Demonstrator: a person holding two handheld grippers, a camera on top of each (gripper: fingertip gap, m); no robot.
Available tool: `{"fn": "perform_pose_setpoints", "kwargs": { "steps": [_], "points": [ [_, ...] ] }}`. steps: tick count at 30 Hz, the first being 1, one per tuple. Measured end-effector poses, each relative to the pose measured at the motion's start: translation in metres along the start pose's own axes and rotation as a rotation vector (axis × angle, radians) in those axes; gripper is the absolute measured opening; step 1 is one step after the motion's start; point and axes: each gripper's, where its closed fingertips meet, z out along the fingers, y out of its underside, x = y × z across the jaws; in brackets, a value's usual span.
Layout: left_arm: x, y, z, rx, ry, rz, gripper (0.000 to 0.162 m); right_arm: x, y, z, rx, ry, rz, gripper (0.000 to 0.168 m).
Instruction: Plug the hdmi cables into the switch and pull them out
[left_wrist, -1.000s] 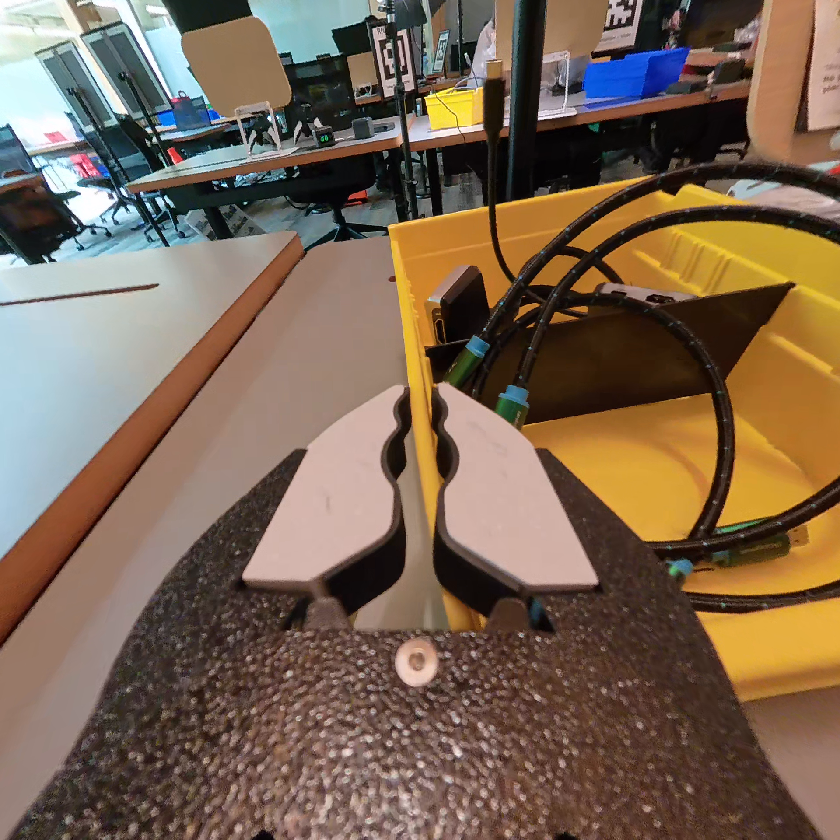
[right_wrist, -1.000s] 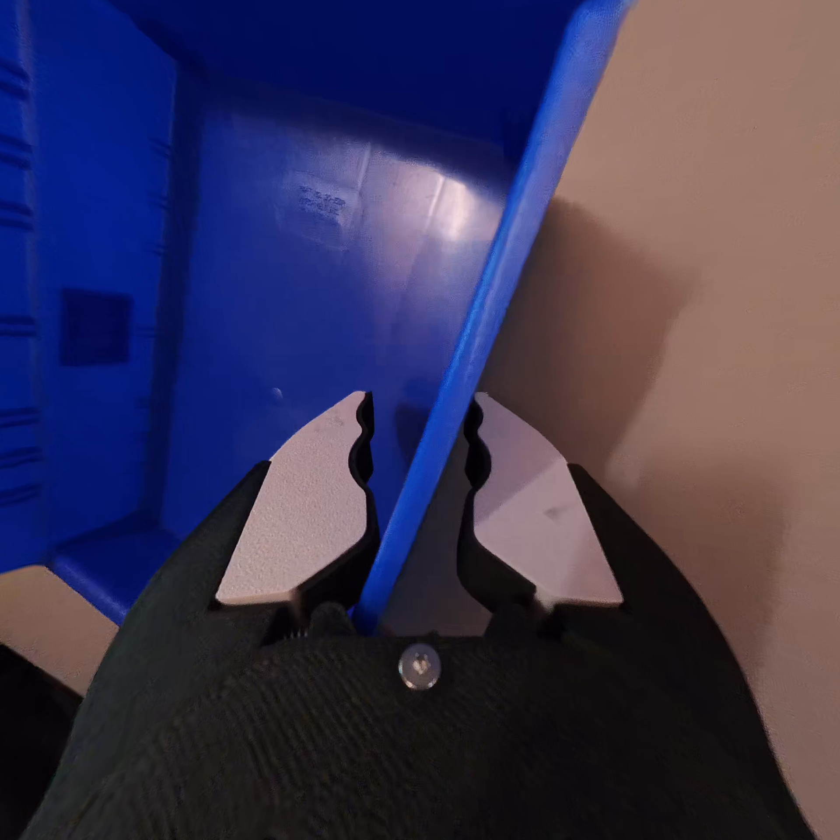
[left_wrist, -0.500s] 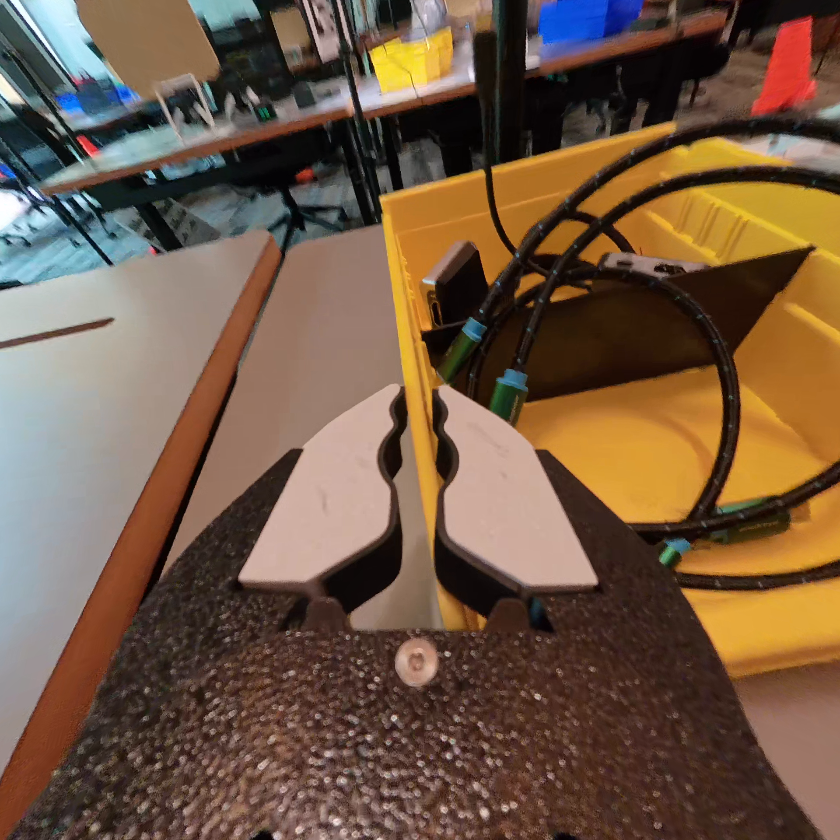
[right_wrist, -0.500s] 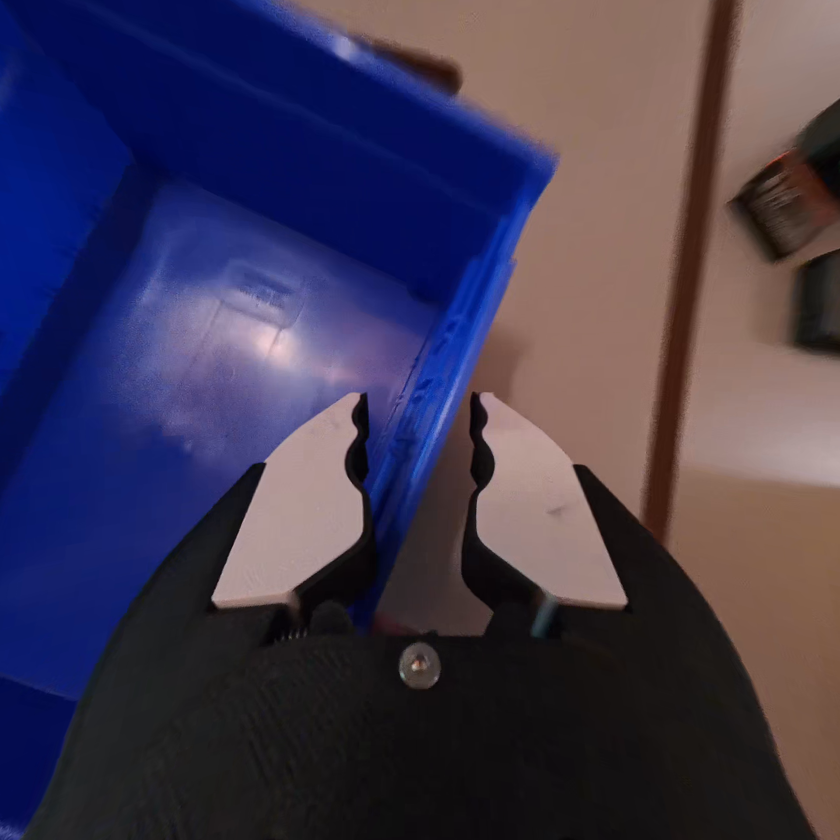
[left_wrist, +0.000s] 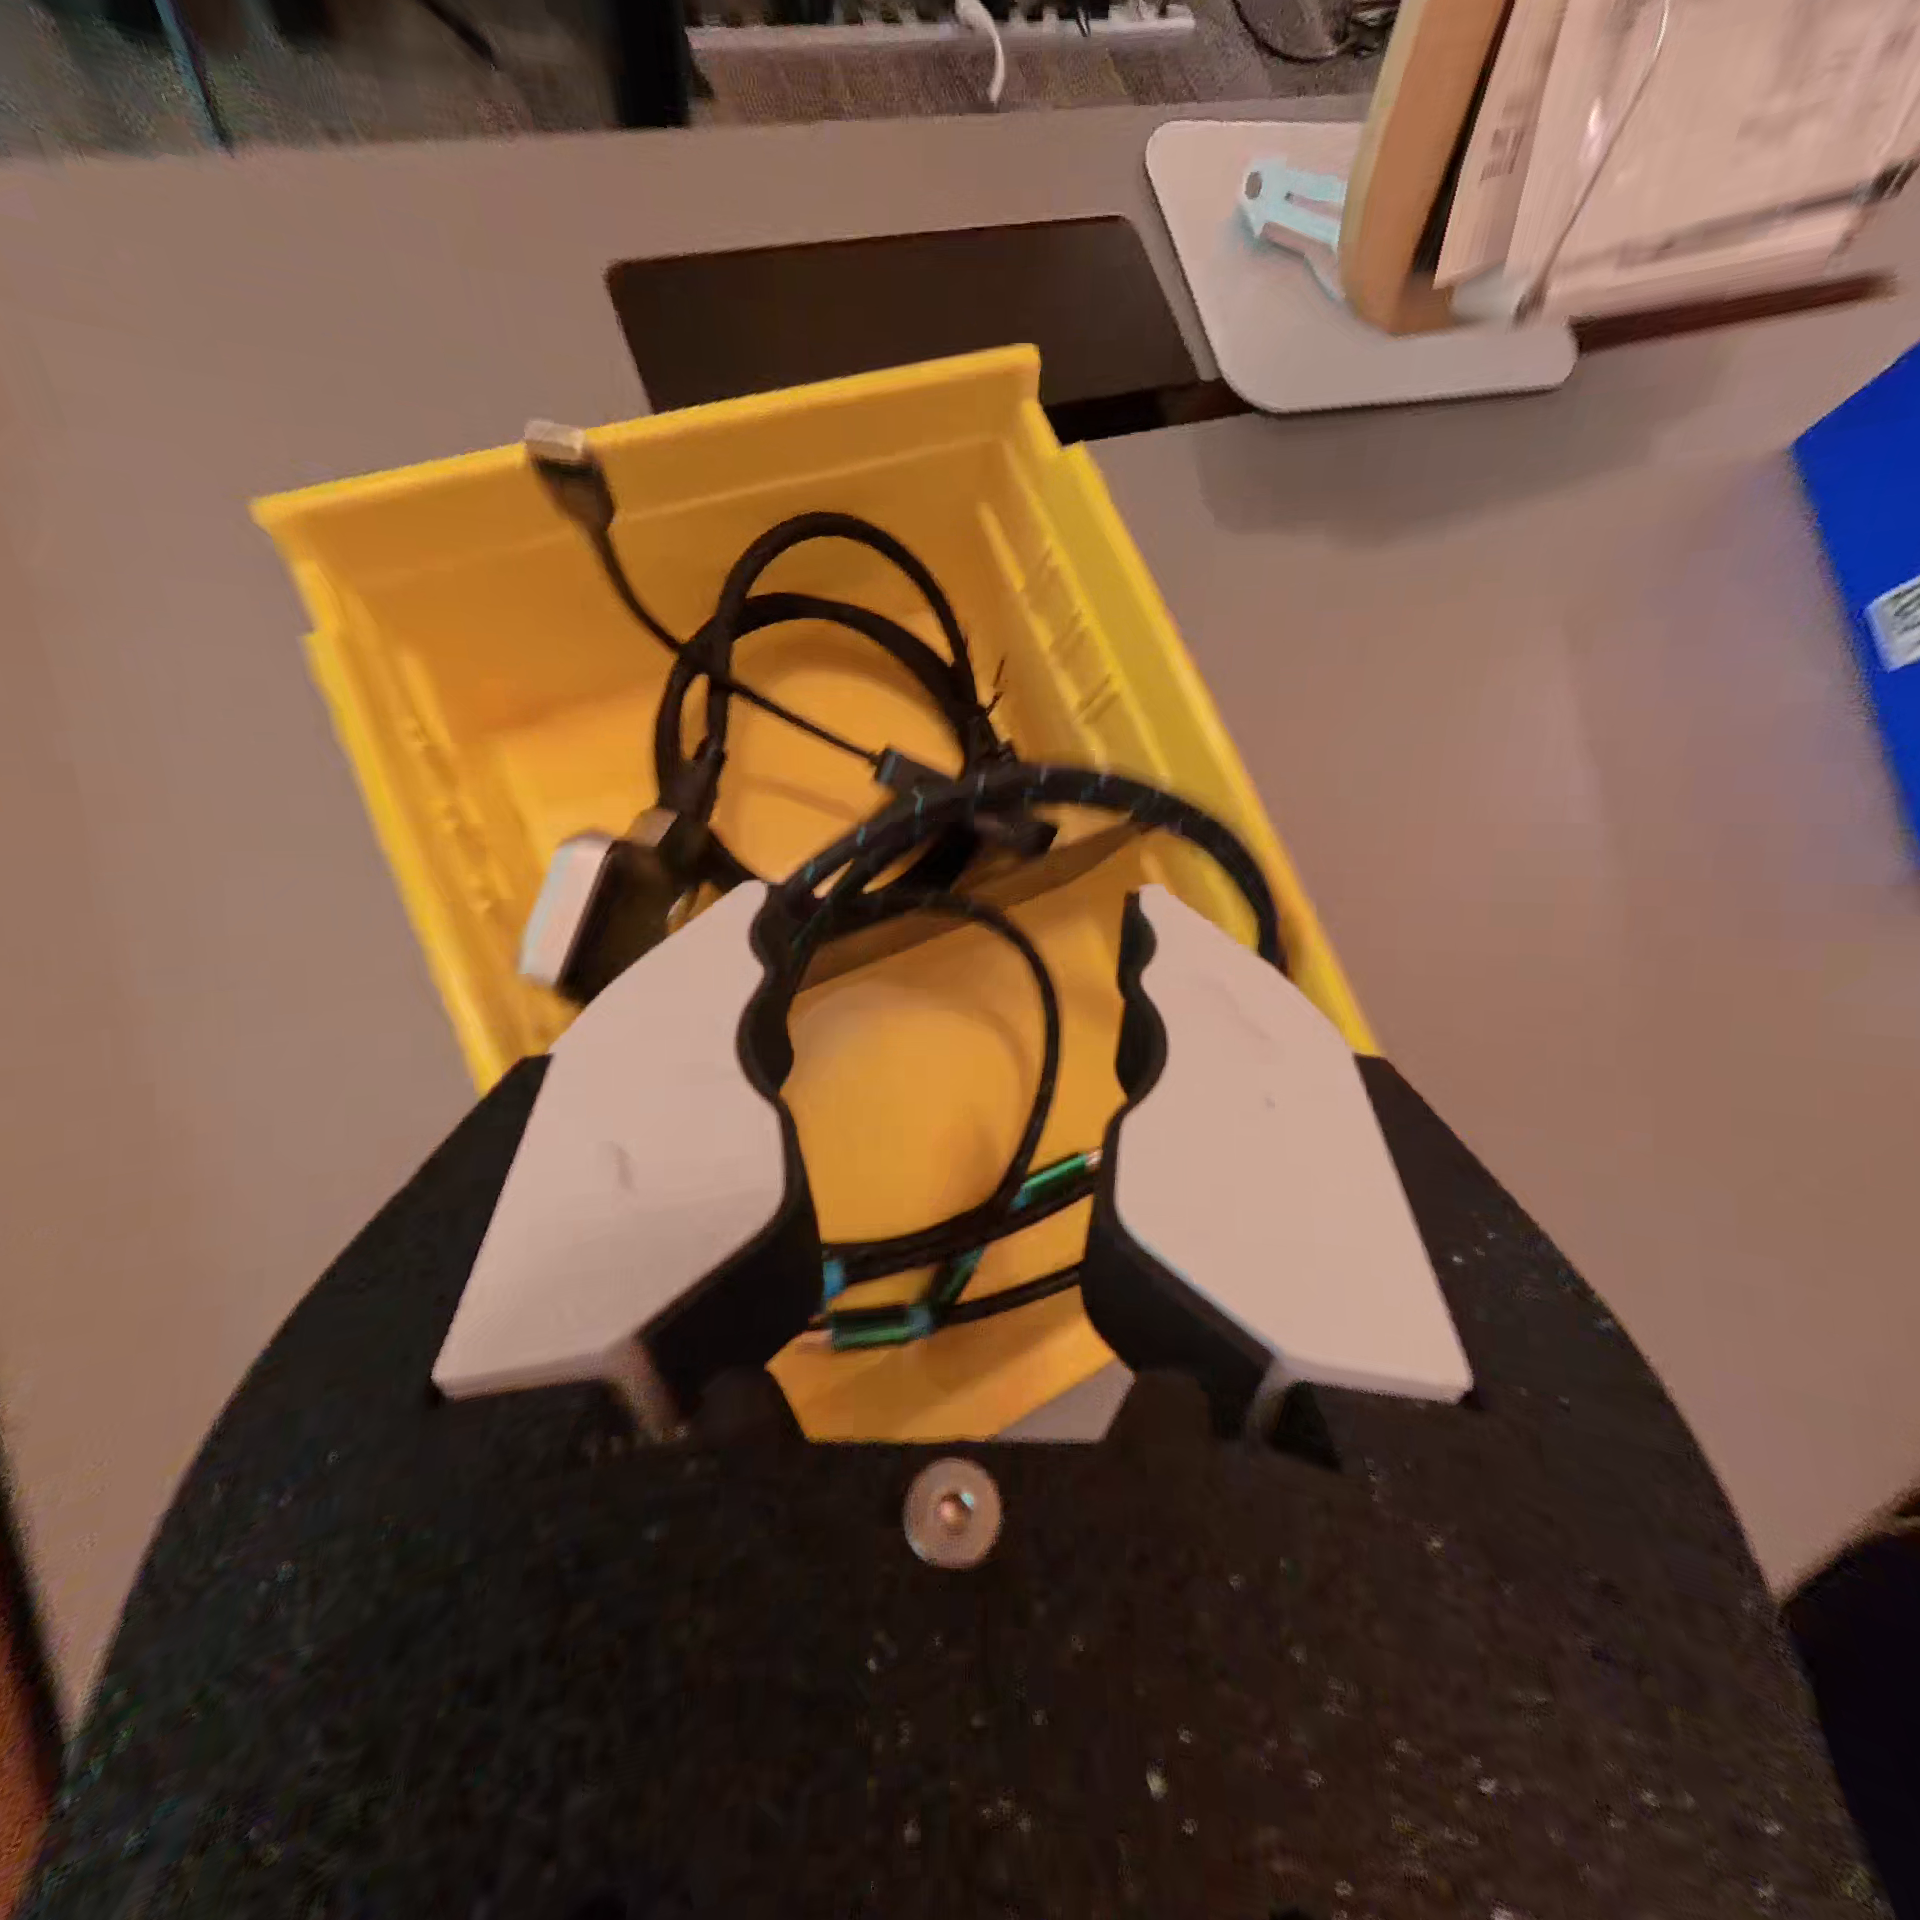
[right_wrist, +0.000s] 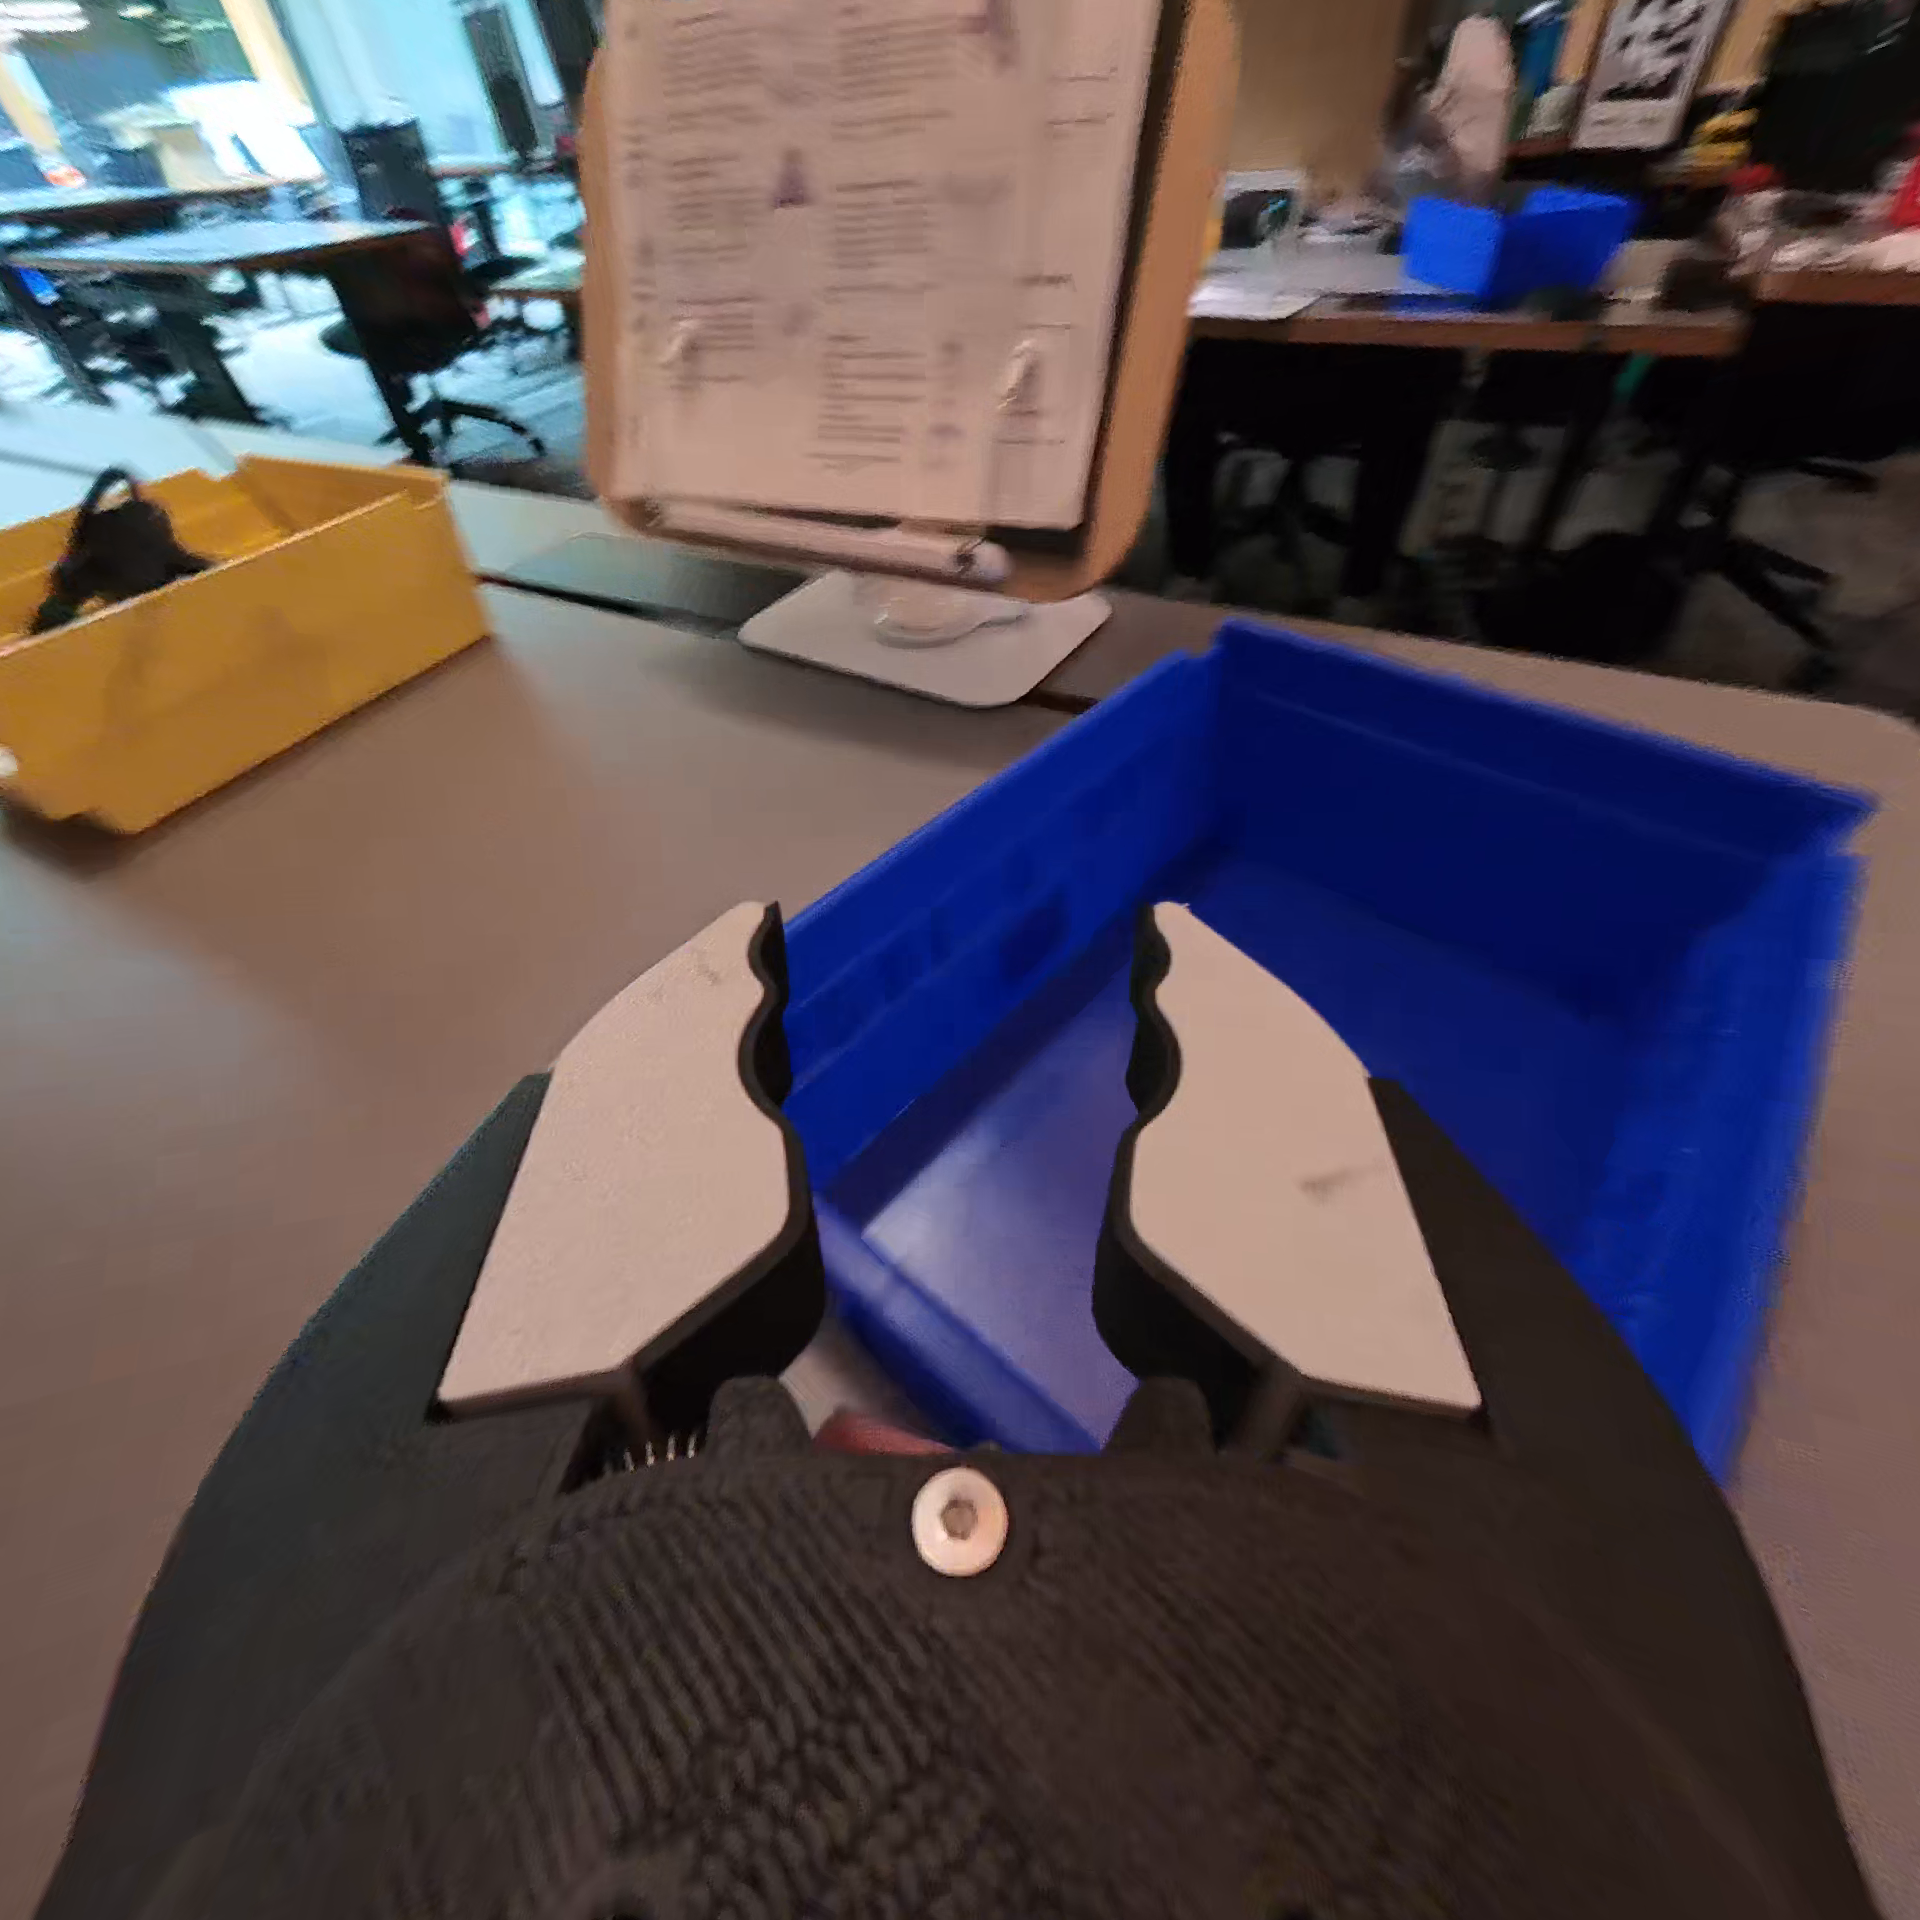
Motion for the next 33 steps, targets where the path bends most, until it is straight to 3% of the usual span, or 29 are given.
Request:
{"fn": "perform_pose_setpoints", "kwargs": {
  "steps": [4,8,16,22,30,33],
  "points": [
    [-0.004,-0.030,0.039,-0.162,0.044,-0.264,0.065,-0.020,0.025,0.003,-0.102,-0.037,-0.059,0.066],
    [-0.007,-0.026,0.077,-0.328,-0.002,-0.396,0.065,-0.030,0.026,0.000,-0.097,-0.064,-0.110,0.066],
    [-0.008,0.003,0.106,-0.625,-0.130,-0.365,0.058,-0.042,0.035,0.002,-0.130,-0.176,-0.083,0.066],
    [-0.029,-0.005,0.110,-0.580,-0.222,-0.444,0.066,-0.045,0.042,0.006,-0.148,-0.211,-0.094,0.065],
    [-0.021,0.022,0.112,-0.815,-0.145,-0.363,0.056,-0.046,0.051,0.011,-0.180,-0.232,-0.067,0.065],
    [-0.011,0.023,0.122,-0.845,-0.074,-0.359,0.038,-0.046,0.056,0.012,-0.202,-0.232,-0.076,0.065]
  ]
}}
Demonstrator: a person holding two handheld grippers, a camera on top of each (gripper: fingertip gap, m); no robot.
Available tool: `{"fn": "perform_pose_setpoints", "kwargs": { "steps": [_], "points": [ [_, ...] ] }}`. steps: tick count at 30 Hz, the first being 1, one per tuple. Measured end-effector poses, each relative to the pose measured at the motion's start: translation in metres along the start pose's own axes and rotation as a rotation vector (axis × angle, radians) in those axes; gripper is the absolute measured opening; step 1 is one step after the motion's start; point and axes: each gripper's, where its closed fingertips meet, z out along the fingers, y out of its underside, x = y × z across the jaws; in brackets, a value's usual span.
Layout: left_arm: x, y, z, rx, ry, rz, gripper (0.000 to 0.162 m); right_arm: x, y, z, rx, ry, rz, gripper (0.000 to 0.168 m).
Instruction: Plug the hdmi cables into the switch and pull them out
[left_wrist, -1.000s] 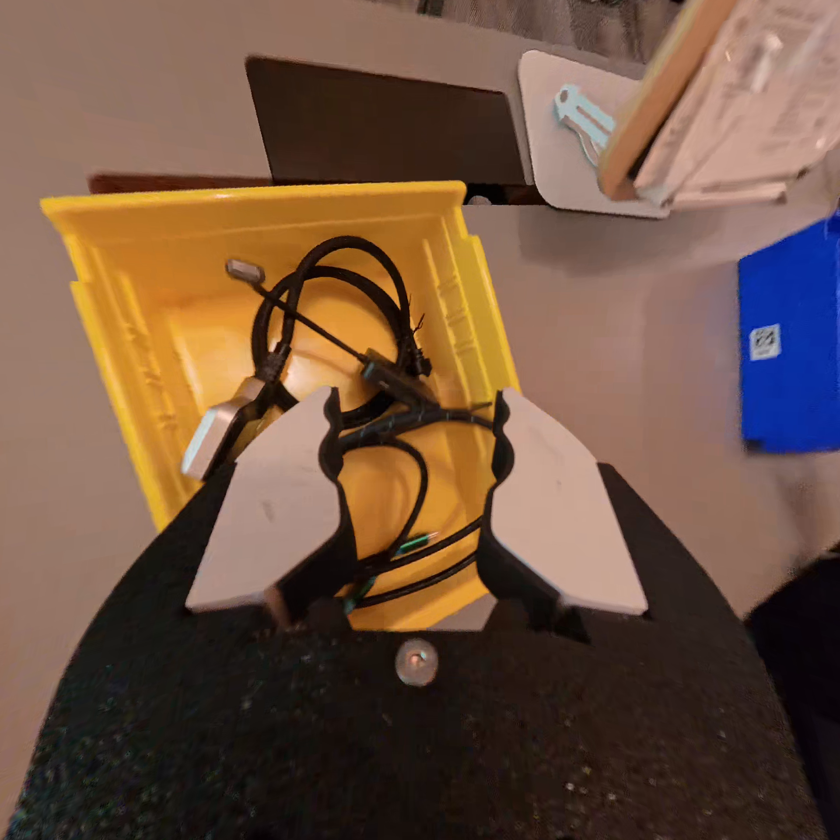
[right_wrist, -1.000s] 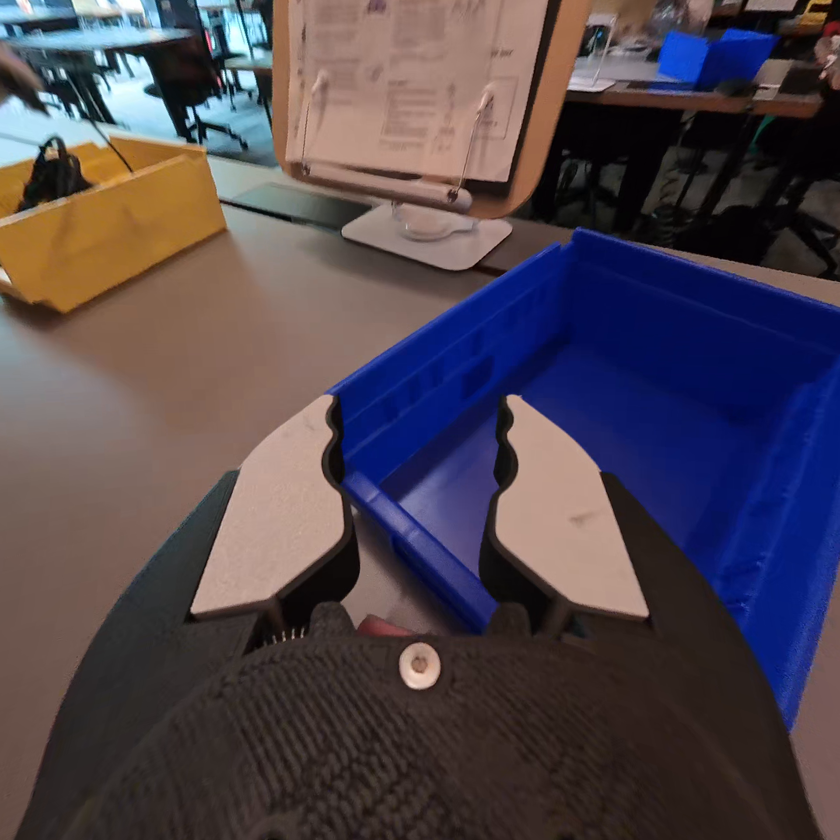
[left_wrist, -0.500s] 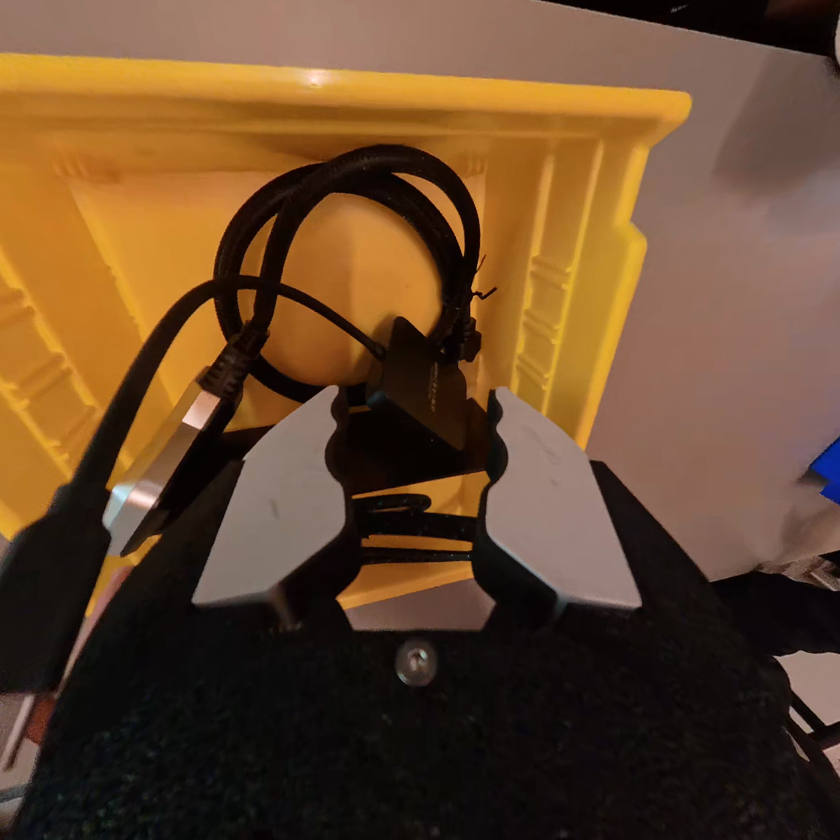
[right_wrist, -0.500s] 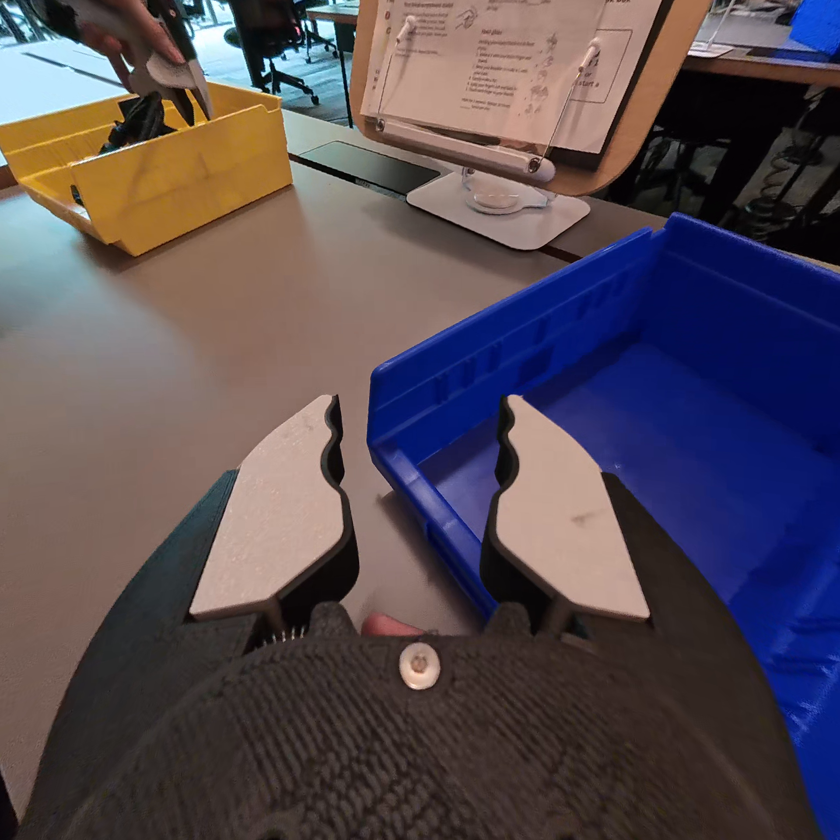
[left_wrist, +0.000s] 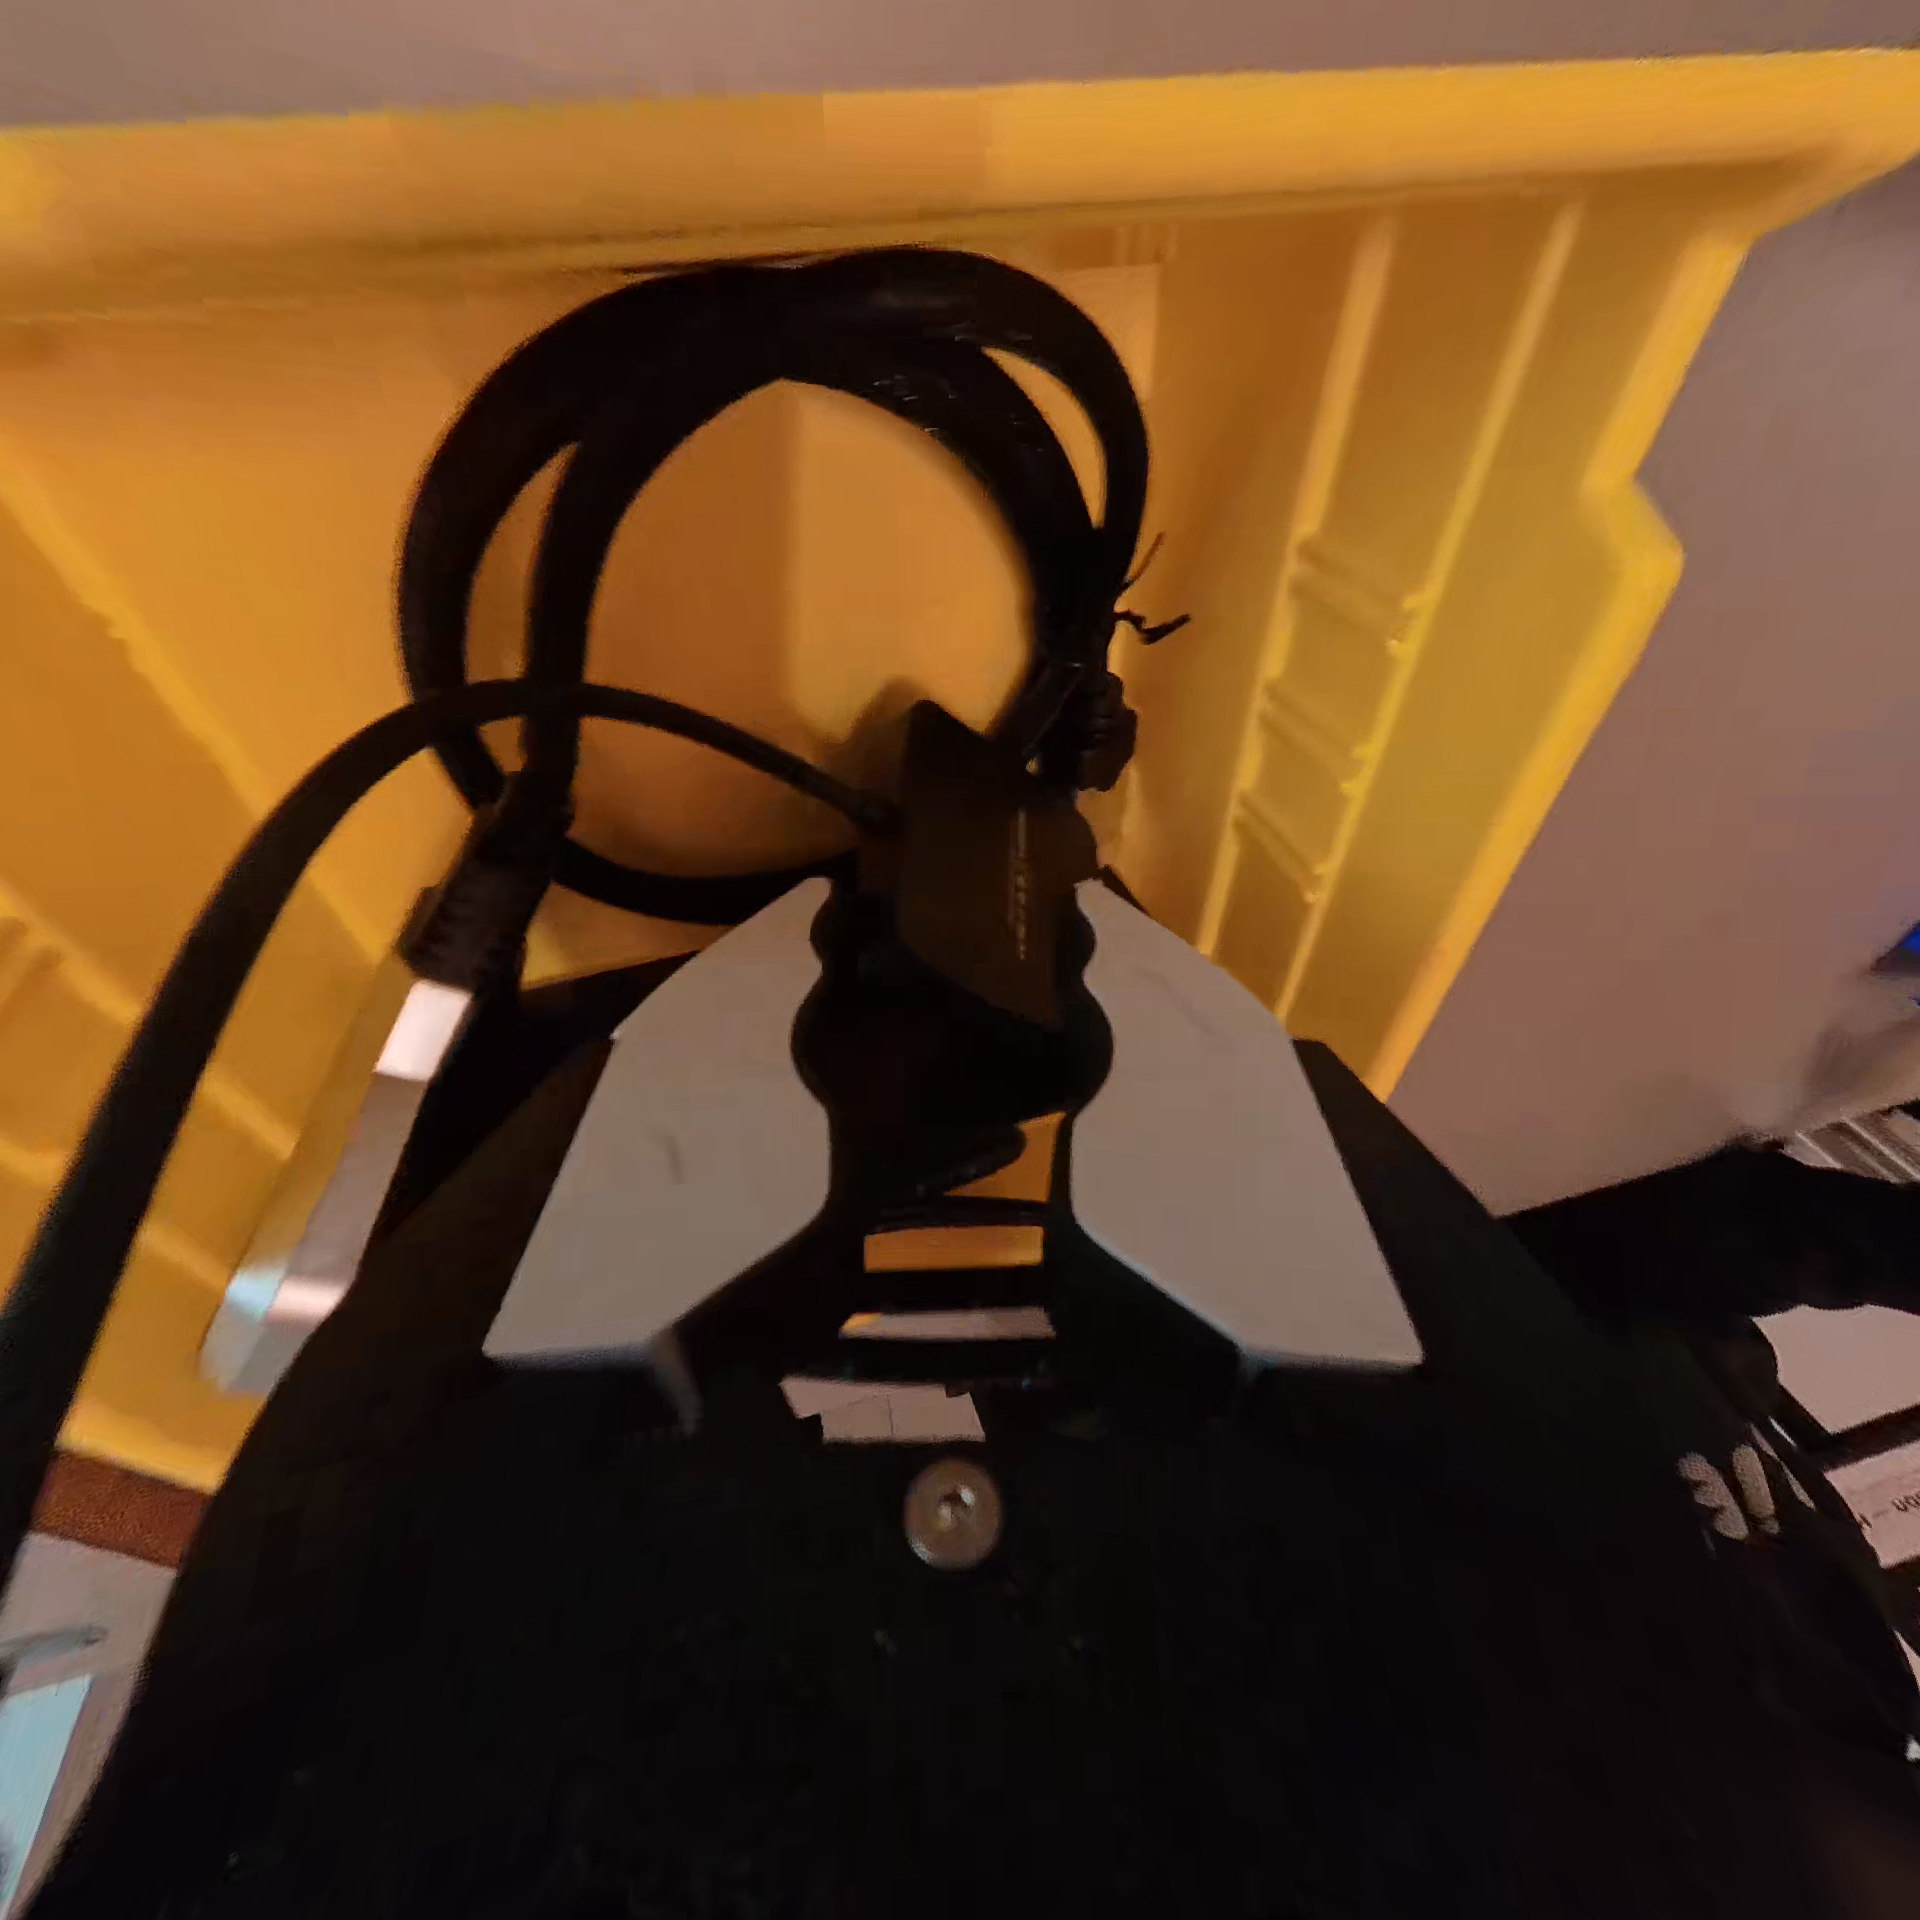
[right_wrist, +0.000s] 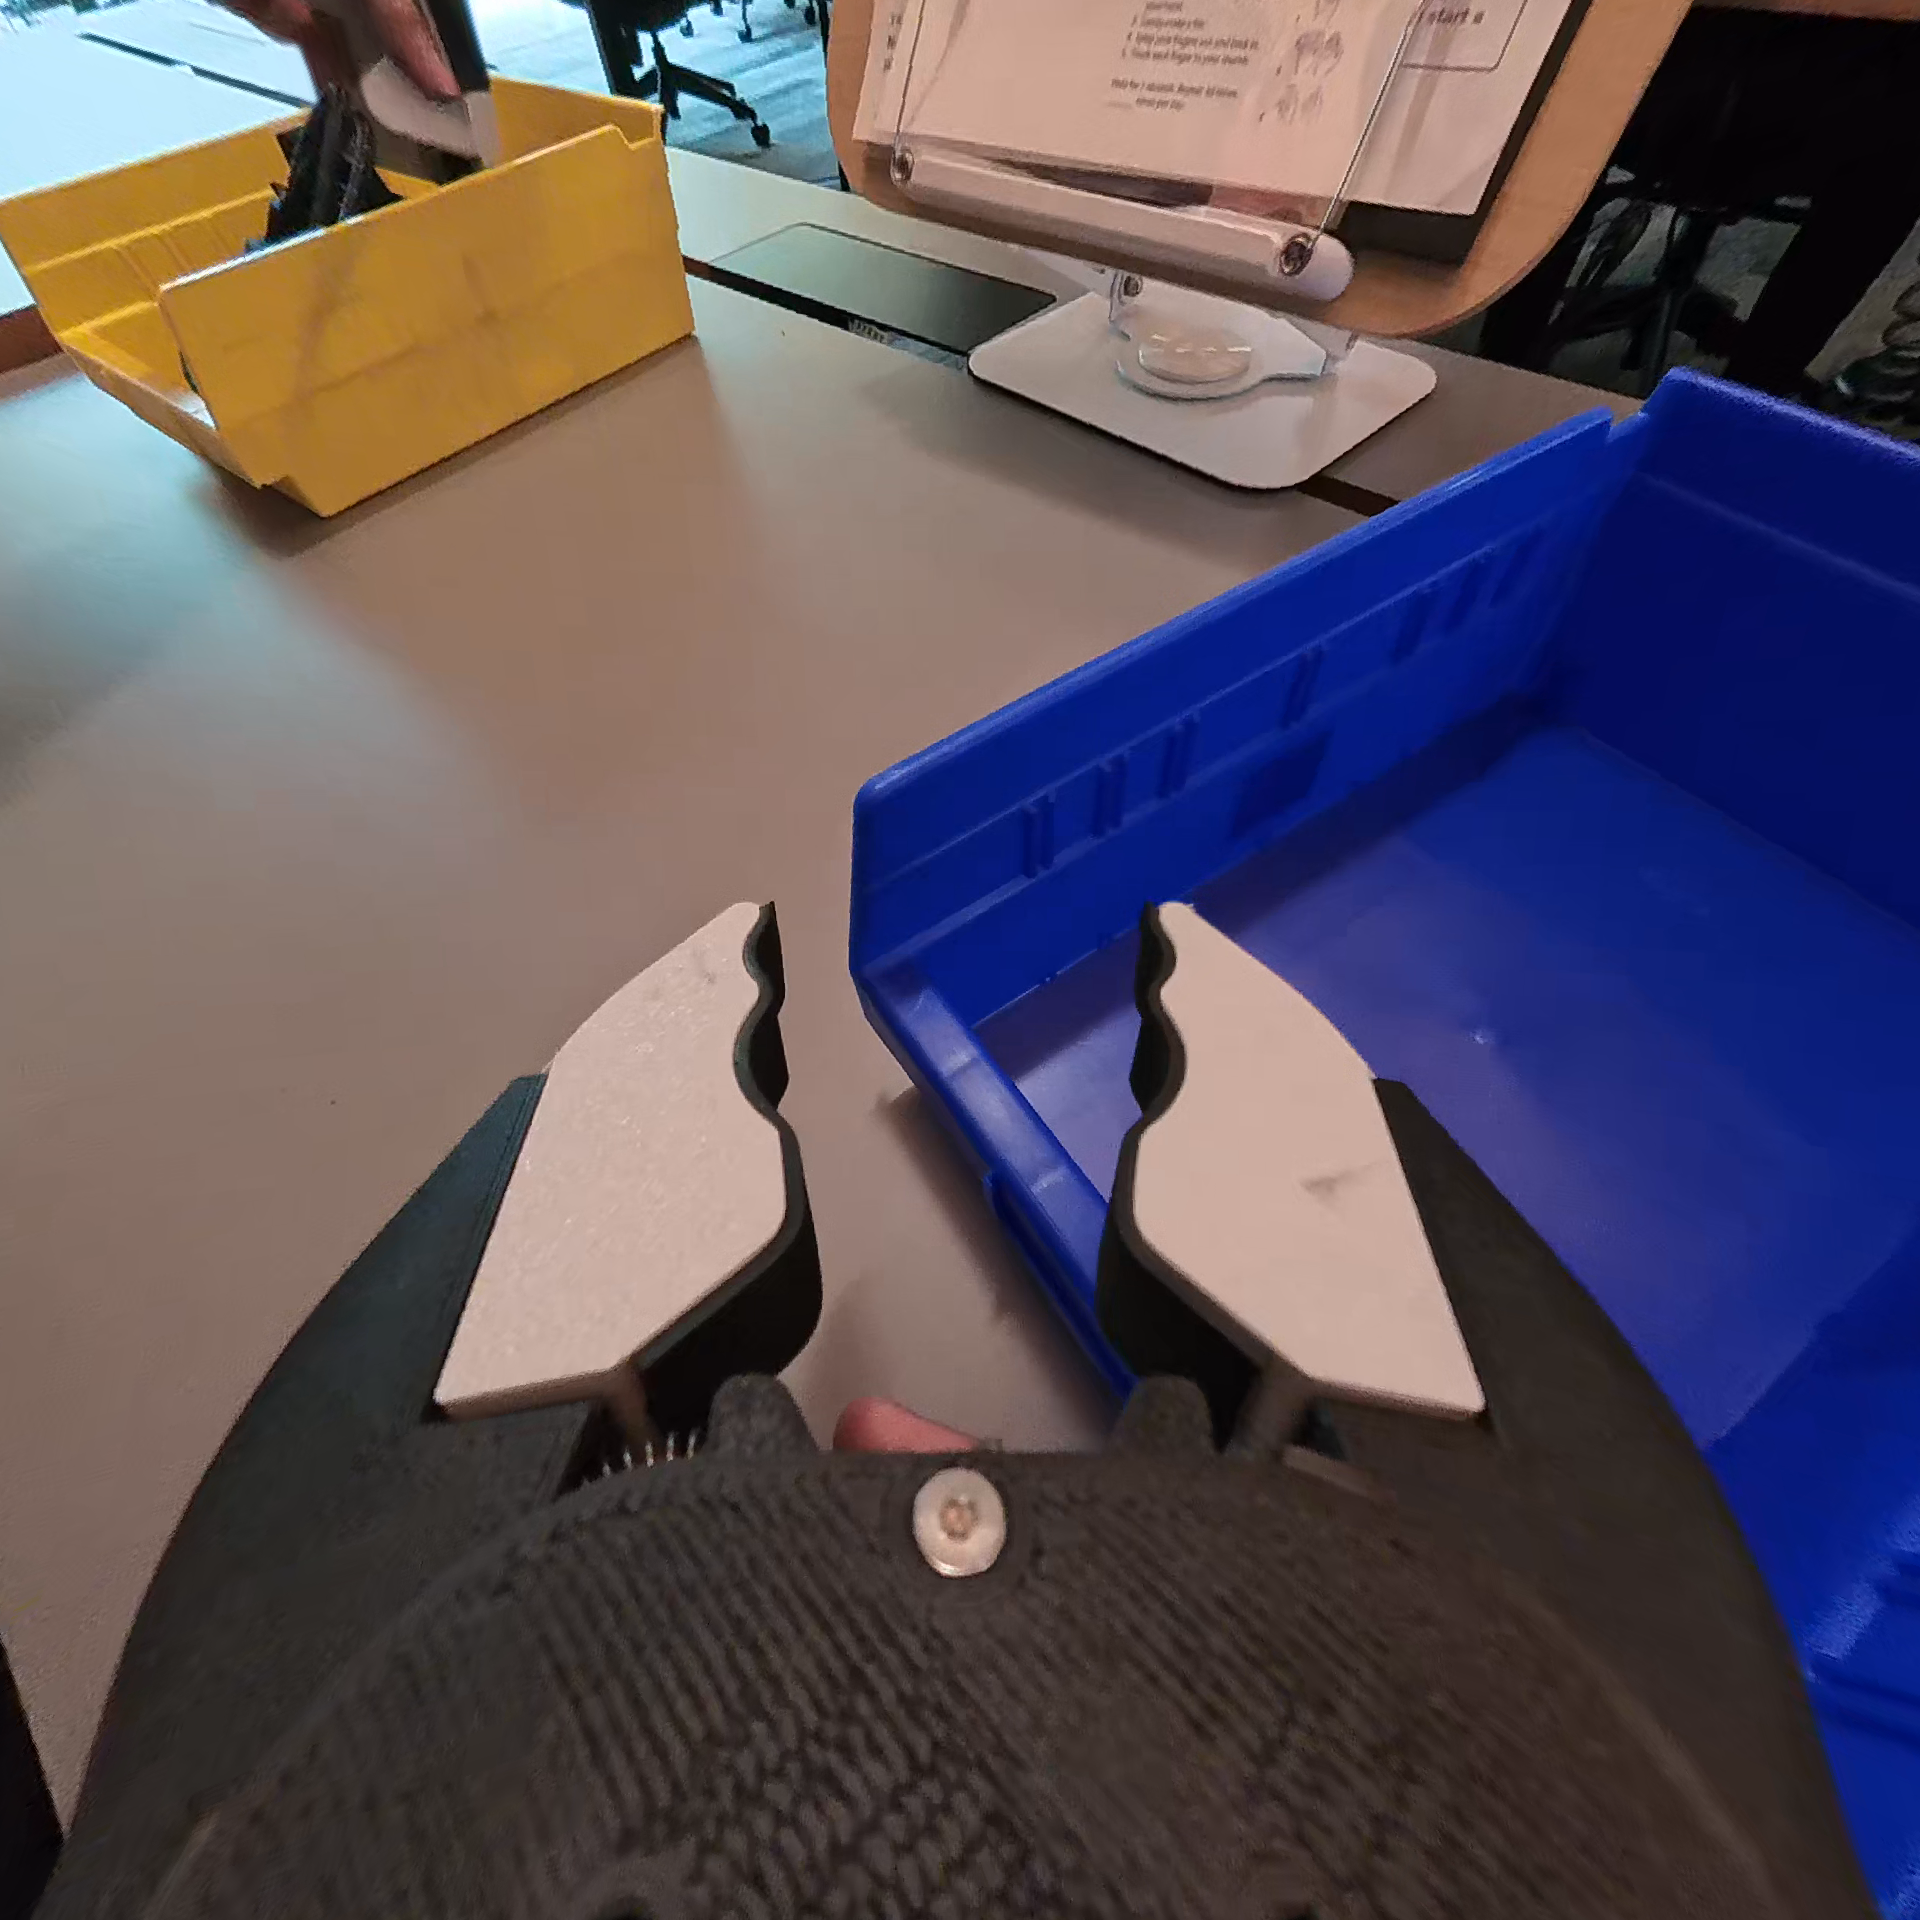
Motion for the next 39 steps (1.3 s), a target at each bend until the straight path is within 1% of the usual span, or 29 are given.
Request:
{"fn": "perform_pose_setpoints", "kwargs": {
  "steps": [3,5,7,10,13,16,19,21,22,24,25,26,27,29,32,34,35,39],
  "points": [
    [-0.001,-0.002,0.014,-0.035,-0.005,0.007,0.037,-0.001,0.003,0.003,-0.013,-0.005,-0.005,0.065],
    [-0.004,-0.001,0.022,-0.057,-0.002,-0.001,0.029,0.000,0.007,0.005,-0.033,0.003,-0.008,0.065],
    [-0.004,-0.003,0.023,-0.052,0.037,0.011,0.026,0.002,0.010,0.005,-0.056,0.018,-0.011,0.065],
    [0.011,-0.006,0.011,0.015,0.153,0.072,0.021,0.001,0.009,0.005,-0.052,0.018,-0.016,0.065],
    [0.035,-0.007,-0.018,0.112,0.240,0.217,0.017,-0.003,0.004,0.007,-0.028,0.009,-0.012,0.064],
    [0.049,-0.006,-0.056,0.247,0.218,0.357,0.016,-0.009,0.001,0.008,-0.021,-0.004,-0.015,0.064],
    [0.067,0.002,-0.098,0.421,0.199,0.506,0.015,-0.015,-0.008,0.008,0.001,0.003,-0.043,0.064],
    [0.086,0.014,-0.127,0.540,0.210,0.590,0.015,-0.023,-0.017,0.008,0.036,-0.003,-0.059,0.065],
    [0.101,0.025,-0.139,0.588,0.242,0.629,0.015,-0.029,-0.022,0.009,0.059,-0.015,-0.067,0.066],
    [0.136,0.055,-0.152,0.640,0.348,0.725,0.016,-0.045,-0.034,0.013,0.125,-0.052,-0.101,0.068],
    [0.153,0.072,-0.153,0.651,0.395,0.772,0.015,-0.054,-0.042,0.015,0.171,-0.069,-0.133,0.073],
    [0.171,0.089,-0.149,0.652,0.443,0.821,0.015,-0.064,-0.052,0.018,0.232,-0.079,-0.175,0.082],
    [0.188,0.108,-0.142,0.644,0.496,0.875,0.015,-0.076,-0.061,0.020,0.299,-0.094,-0.228,0.084],
    [0.221,0.145,-0.118,0.613,0.599,0.968,0.015,-0.106,-0.070,0.027,0.382,-0.142,-0.340,0.084],
    [0.261,0.191,-0.071,0.559,0.749,1.084,0.015,-0.143,-0.070,0.041,0.418,-0.153,-0.496,0.090],
    [0.284,0.218,-0.039,0.501,0.888,1.135,0.015,-0.161,-0.066,0.051,0.426,-0.142,-0.578,0.095],
    [0.293,0.229,-0.024,0.470,0.958,1.149,0.016,-0.171,-0.066,0.054,0.446,-0.148,-0.592,0.096],
    [0.322,0.263,0.027,0.289,1.224,1.150,0.016,-0.209,-0.059,0.056,0.581,-0.262,-0.506,0.095]
  ]
}}
